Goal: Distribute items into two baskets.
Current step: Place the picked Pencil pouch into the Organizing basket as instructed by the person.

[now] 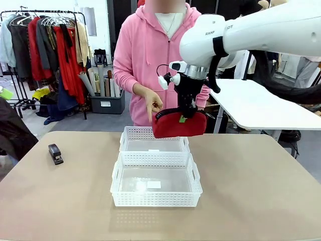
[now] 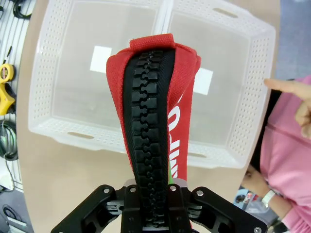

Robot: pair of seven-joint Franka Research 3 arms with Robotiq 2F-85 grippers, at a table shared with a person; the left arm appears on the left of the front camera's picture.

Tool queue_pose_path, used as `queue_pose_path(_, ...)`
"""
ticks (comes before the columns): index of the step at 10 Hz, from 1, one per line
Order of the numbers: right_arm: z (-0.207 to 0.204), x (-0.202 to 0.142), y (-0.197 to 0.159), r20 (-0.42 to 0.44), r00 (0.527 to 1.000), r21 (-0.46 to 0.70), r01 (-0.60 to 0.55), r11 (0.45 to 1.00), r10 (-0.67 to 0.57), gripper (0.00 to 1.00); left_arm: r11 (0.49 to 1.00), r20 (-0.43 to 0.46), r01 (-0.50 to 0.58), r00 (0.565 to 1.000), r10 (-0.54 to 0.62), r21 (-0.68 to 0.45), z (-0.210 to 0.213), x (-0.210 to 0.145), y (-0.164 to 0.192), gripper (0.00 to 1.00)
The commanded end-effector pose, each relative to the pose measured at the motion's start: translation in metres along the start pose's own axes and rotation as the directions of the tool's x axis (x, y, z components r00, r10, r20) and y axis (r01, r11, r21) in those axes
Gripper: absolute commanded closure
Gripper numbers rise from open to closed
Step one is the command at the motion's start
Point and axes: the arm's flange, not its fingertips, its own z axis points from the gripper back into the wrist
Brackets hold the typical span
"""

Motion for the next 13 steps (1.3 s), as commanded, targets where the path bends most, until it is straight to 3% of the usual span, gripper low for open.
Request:
queue_pose_path(1,-0.007,0.011,-0.019,-0.016,1.000,-0.023,0.019,1.000,-0.020,1.00,1.000,0.013,0.003,1.000,-0.003,-0.014,0.000,0.001,0.000,0.00)
queue_pose_path(6,-0.042,0.029,-0.051,0.014,0.998,-0.072,0.059,0.996,-0.058,1.00,1.000,0.013,0.003,1.000,-0.003,-0.014,0.000,0.001,0.000,0.00)
queue_pose_path(8,-0.056,0.038,-0.061,-0.017,0.998,-0.098,0.058,0.994,-0.060,1.00,1.000,0.013,0.003,1.000,-0.003,-0.014,0.000,0.001,0.000,0.00)
queue_pose_path(13,-0.097,0.034,-0.074,-0.016,0.998,-0.105,0.063,0.993,-0.065,1.00,1.000,0.013,0.003,1.000,-0.003,-0.014,0.000,0.001,0.000,0.00)
